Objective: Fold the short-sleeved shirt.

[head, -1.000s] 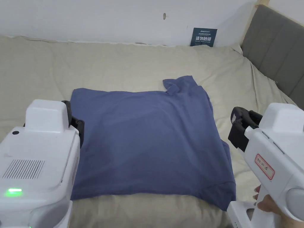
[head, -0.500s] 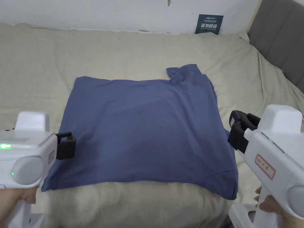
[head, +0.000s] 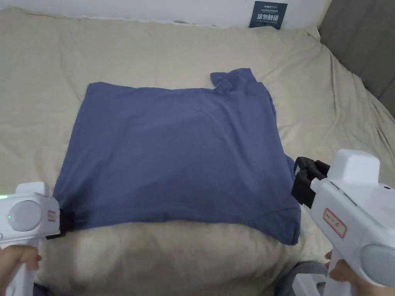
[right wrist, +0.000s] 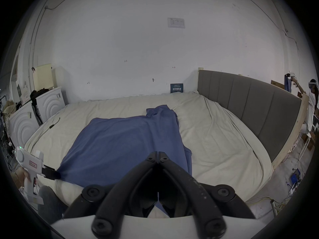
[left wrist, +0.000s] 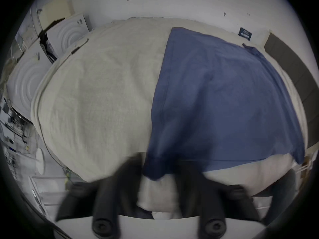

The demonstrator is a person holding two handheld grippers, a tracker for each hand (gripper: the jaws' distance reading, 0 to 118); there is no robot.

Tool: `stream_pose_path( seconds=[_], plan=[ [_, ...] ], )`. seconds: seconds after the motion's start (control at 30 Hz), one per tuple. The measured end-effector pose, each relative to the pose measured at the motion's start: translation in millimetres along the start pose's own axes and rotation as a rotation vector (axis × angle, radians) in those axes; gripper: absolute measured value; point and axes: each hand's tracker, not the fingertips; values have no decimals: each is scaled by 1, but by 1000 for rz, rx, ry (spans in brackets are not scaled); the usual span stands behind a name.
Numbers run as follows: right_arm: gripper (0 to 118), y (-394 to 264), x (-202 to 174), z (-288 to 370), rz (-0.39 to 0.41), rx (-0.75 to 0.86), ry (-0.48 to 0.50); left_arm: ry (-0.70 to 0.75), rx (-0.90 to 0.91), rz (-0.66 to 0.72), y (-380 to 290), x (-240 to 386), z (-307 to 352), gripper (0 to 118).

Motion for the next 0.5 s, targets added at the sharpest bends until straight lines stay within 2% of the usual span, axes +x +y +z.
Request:
stream_pose_path(
  seconds=[0.17,0.37,0.4,0.43,0.5],
  plan=[
    [1,-3,8,0,-16,-10,-20,28,40,-115,-10,14,4,2],
    [2,-2,29,-5,-39,-64,-50,-73,158,35,2,-11,45,3],
    [6,-3,32,-7,-46,-75,-65,-85,178,45,6,-15,52,3],
    [18,-5,36,-10,-44,-87,-69,-97,199,59,8,-16,60,3],
    [79,-10,43,-22,-22,-204,-63,-107,246,70,10,-16,75,3]
  ],
)
